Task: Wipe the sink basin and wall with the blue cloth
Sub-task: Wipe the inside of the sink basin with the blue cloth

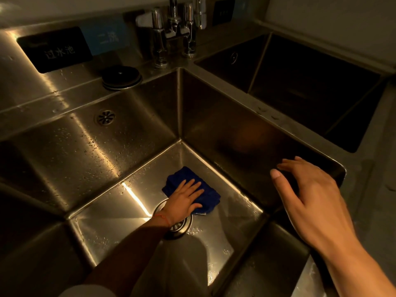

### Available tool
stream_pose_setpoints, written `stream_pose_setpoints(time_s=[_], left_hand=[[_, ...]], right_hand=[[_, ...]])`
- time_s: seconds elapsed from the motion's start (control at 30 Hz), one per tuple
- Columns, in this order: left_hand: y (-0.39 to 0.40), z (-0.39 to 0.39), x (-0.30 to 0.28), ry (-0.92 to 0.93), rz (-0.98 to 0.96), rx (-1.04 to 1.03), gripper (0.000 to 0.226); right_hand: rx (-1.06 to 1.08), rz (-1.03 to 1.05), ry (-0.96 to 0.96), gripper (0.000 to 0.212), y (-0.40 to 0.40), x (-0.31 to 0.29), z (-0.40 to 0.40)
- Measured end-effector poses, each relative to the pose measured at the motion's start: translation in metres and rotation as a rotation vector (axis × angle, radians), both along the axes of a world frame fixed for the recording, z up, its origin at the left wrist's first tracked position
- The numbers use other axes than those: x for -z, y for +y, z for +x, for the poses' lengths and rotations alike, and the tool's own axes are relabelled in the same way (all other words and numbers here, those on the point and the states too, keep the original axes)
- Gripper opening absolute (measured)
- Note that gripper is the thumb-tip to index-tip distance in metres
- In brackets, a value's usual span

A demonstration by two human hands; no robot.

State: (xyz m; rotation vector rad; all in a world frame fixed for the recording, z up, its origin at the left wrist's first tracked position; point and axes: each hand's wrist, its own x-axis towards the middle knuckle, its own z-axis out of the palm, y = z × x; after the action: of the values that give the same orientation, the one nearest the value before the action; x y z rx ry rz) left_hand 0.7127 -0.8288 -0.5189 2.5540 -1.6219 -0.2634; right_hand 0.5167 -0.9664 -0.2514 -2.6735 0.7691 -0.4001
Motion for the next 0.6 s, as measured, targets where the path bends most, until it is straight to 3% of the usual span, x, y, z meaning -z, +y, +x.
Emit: stream_pose_setpoints(time_s=[0.33,0.6], left_hand=[[-0.064,-0.007,-0.008,0.048,0.051,-0.063,0.055],[-0.047,-0.017,-0.005,0.05,0.019,-0.068,0.054]], right_hand=[[0.012,-0.008,0.012,0.056,-0.001,0.001,0.0],[0.0,-0.016,-0.004,0.054,-0.002,0.002,0.0]])
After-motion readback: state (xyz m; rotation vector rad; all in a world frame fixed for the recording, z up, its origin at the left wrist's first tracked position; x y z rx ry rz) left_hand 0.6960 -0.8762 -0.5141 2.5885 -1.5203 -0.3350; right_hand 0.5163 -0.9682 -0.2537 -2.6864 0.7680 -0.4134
